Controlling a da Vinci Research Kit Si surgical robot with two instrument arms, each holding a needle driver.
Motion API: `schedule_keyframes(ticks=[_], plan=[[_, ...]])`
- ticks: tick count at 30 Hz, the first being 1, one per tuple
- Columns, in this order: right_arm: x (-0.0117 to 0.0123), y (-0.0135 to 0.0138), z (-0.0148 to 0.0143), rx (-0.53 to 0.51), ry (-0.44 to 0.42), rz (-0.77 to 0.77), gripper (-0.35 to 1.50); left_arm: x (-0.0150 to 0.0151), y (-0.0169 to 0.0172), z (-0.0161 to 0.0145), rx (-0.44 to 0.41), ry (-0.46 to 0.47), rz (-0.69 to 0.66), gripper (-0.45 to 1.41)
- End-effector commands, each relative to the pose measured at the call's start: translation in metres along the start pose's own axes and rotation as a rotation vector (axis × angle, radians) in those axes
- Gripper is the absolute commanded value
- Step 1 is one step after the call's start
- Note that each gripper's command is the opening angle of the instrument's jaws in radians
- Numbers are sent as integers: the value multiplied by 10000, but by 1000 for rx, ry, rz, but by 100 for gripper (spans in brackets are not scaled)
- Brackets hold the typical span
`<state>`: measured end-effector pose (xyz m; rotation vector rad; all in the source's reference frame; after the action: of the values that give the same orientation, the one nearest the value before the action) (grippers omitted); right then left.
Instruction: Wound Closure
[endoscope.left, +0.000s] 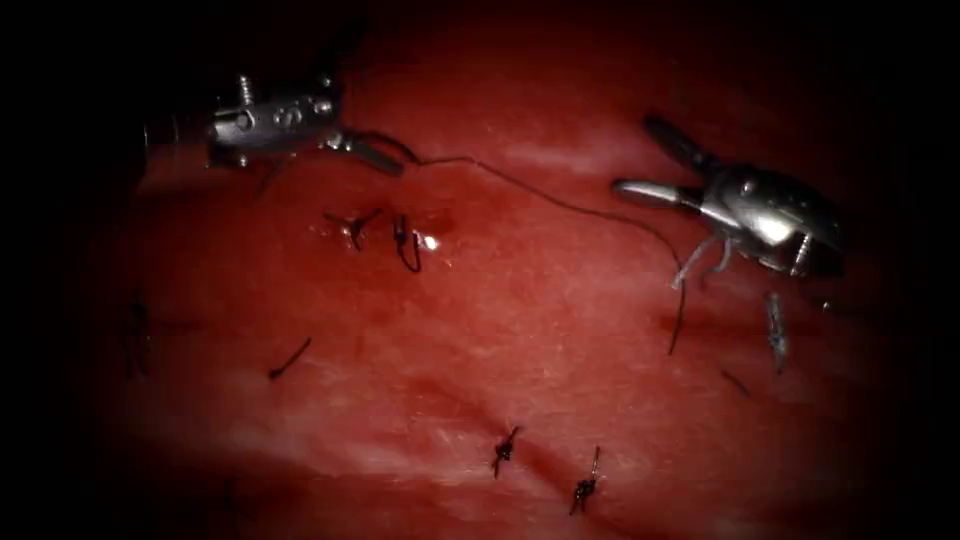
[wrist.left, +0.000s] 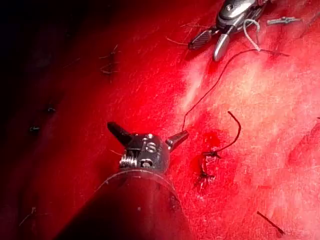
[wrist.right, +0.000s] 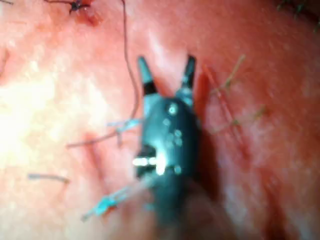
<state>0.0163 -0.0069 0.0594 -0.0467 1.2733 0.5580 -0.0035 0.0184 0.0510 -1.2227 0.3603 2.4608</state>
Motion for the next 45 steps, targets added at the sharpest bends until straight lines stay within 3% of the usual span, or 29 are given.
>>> schedule_keyframes(ticks=[1,5,8,11,17,21,25,33,35,36,37,42,45], plan=[[-4,-9,5,8,3,4,118,0,-1,1,-1,12,0,111],[4,-12,3,25,9,8,118,9,8,-27,-28,33,-39,106],[15,-27,4,75,10,3,128,16,44,-46,-61,94,-31,71],[23,-45,8,151,-4,0,124,21,77,-50,-74,120,-63,68],[37,-73,17,236,-9,-35,121,19,115,-40,-100,127,-92,66],[41,-89,21,296,-32,-47,114,16,126,-28,-107,142,-99,41],[36,-100,21,311,-47,-62,103,18,130,-17,-127,154,-182,41],[22,-108,30,306,-70,-79,101,19,129,-3,-135,147,-286,41],[22,-110,33,304,-70,-79,101,18,128,-3,-134,146,-291,16],[22,-111,34,303,-70,-79,101,18,128,-3,-135,146,-291,-6],[22,-112,35,302,-70,-79,101,17,127,-4,-136,146,-291,-45],[20,-117,43,295,-68,-94,103,16,121,-9,-134,155,-258,-45],[4,-123,67,315,-57,-151,103,13,109,-17,-131,175,-248,-45]])
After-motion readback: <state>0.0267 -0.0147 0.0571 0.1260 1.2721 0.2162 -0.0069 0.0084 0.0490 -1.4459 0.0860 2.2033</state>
